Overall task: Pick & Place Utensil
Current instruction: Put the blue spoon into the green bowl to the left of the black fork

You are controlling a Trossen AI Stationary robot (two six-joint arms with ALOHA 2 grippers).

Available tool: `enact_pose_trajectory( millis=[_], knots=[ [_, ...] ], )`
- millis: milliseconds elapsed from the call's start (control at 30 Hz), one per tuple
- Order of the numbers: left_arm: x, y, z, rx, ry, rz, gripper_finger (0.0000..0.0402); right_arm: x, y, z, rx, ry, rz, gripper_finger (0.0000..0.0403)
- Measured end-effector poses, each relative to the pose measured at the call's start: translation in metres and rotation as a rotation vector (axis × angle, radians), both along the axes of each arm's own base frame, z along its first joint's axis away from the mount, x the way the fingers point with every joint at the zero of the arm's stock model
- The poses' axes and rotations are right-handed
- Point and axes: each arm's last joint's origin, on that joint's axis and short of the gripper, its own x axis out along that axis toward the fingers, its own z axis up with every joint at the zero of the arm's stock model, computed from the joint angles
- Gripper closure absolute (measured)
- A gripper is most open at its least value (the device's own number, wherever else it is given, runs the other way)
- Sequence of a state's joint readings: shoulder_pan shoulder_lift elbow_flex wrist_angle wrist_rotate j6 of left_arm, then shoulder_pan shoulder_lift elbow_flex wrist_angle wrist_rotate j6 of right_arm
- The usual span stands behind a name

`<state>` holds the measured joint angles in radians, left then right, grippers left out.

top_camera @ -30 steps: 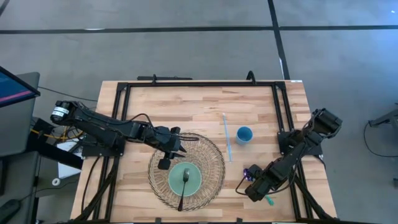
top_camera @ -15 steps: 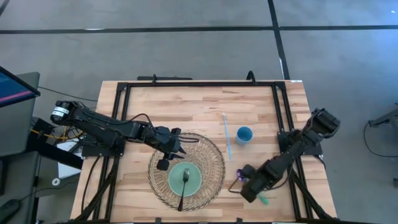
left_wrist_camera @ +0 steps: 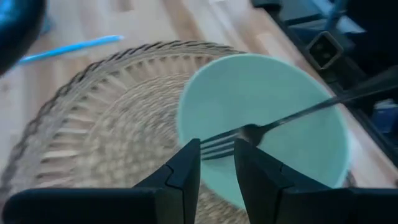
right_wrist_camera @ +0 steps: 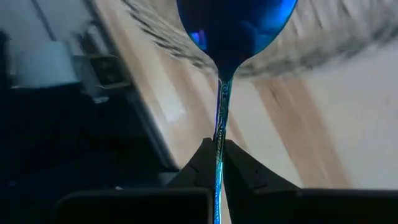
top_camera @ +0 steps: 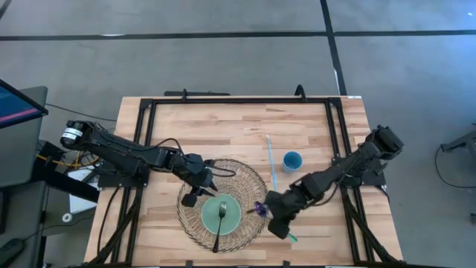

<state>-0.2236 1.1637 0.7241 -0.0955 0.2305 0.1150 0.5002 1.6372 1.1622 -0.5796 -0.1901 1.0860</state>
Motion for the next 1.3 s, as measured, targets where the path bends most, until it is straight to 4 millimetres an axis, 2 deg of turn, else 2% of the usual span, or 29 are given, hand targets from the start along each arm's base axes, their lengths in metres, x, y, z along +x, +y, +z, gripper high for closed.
enact_pose_trajectory(
  millis=[200, 467, 667, 767, 1033, 1300],
  knots=[
    [-0.007, -0.016, -0.014, -0.045, -0.067, -0.114, 0.0303, 0.024, -0.015, 0.014, 0.046, -0.035, -0.006, 0.0401],
    [-0.022, -0.039, -0.033, -0.060, -0.129, -0.214, 0.0303, 0.068, -0.006, 0.012, 0.260, 0.041, 0.115, 0.0401],
    [-0.028, -0.043, -0.042, -0.012, -0.128, -0.171, 0.0303, 0.105, -0.010, 0.016, 0.346, 0.029, 0.113, 0.0398],
    [-0.030, -0.042, -0.048, -0.005, -0.119, -0.164, 0.0303, 0.119, -0.018, 0.008, 0.390, 0.070, 0.071, 0.0395],
    [-0.031, -0.039, -0.054, 0.018, -0.122, -0.104, 0.0303, 0.134, -0.029, -0.027, 0.531, 0.227, 0.065, 0.0395],
    [-0.031, -0.039, -0.053, 0.016, -0.127, -0.104, 0.0303, 0.141, -0.049, -0.033, 0.570, 0.237, 0.048, 0.0393]
  ],
)
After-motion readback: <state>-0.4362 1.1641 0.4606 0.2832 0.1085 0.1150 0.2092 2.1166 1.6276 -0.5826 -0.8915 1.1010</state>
